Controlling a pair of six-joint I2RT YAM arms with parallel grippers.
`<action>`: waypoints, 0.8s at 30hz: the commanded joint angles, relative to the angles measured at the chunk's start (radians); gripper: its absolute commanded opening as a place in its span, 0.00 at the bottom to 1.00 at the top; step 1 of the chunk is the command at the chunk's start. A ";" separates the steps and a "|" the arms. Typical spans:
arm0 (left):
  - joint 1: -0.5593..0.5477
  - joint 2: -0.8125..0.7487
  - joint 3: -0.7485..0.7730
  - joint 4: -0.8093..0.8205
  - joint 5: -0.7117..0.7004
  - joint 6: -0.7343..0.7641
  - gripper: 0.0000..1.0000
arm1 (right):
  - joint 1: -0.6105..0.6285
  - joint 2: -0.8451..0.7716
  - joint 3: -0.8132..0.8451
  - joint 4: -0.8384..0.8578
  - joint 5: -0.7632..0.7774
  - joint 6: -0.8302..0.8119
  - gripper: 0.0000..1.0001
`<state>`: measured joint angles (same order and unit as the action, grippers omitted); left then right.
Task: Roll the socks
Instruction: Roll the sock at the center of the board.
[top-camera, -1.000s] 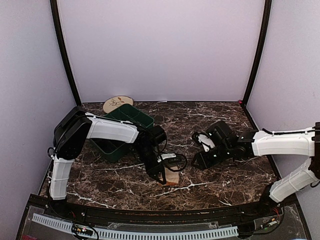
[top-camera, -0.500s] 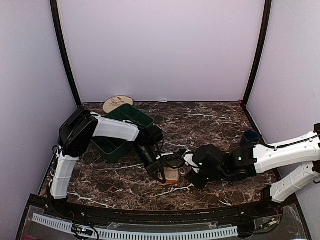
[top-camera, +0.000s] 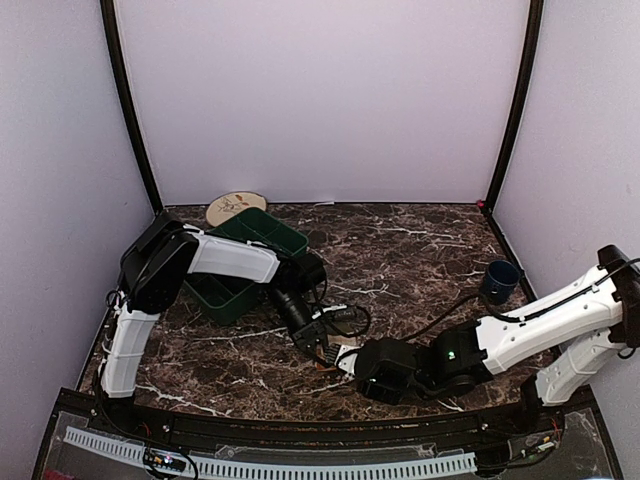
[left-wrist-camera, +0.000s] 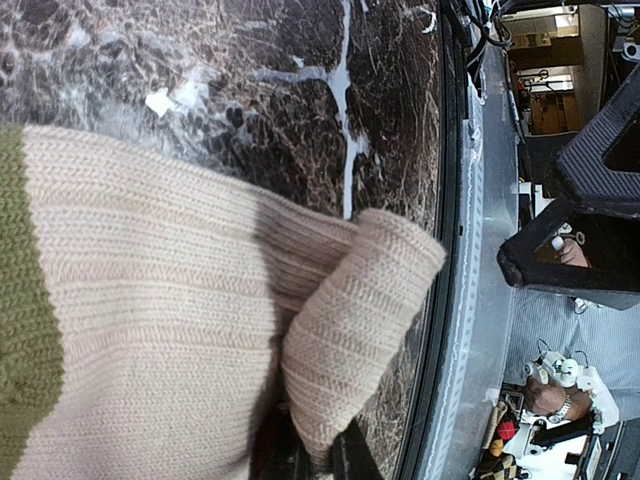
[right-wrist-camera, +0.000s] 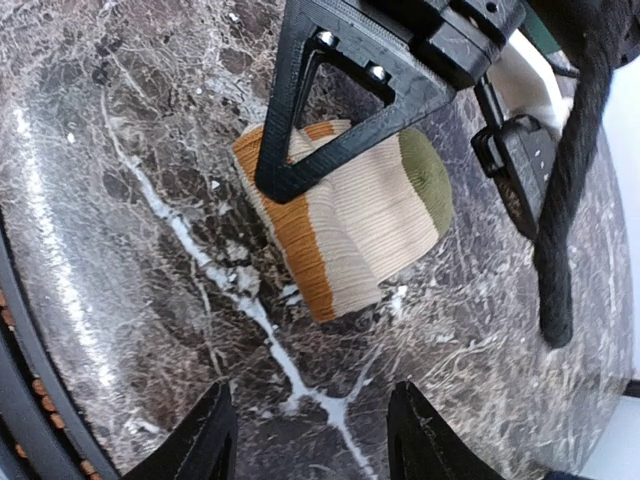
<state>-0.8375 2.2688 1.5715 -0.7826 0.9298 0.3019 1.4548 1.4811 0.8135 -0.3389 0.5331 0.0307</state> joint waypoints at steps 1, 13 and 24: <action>0.001 0.051 -0.017 -0.040 -0.083 -0.003 0.00 | 0.006 0.037 0.035 0.064 0.063 -0.129 0.51; 0.008 0.069 -0.001 -0.041 -0.077 -0.001 0.00 | 0.004 0.186 0.082 0.111 0.050 -0.283 0.61; 0.009 0.068 -0.002 -0.043 -0.075 0.003 0.00 | -0.038 0.273 0.125 0.153 0.077 -0.356 0.65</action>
<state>-0.8276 2.2890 1.5837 -0.7967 0.9649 0.3019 1.4395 1.7325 0.9035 -0.2337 0.5808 -0.2955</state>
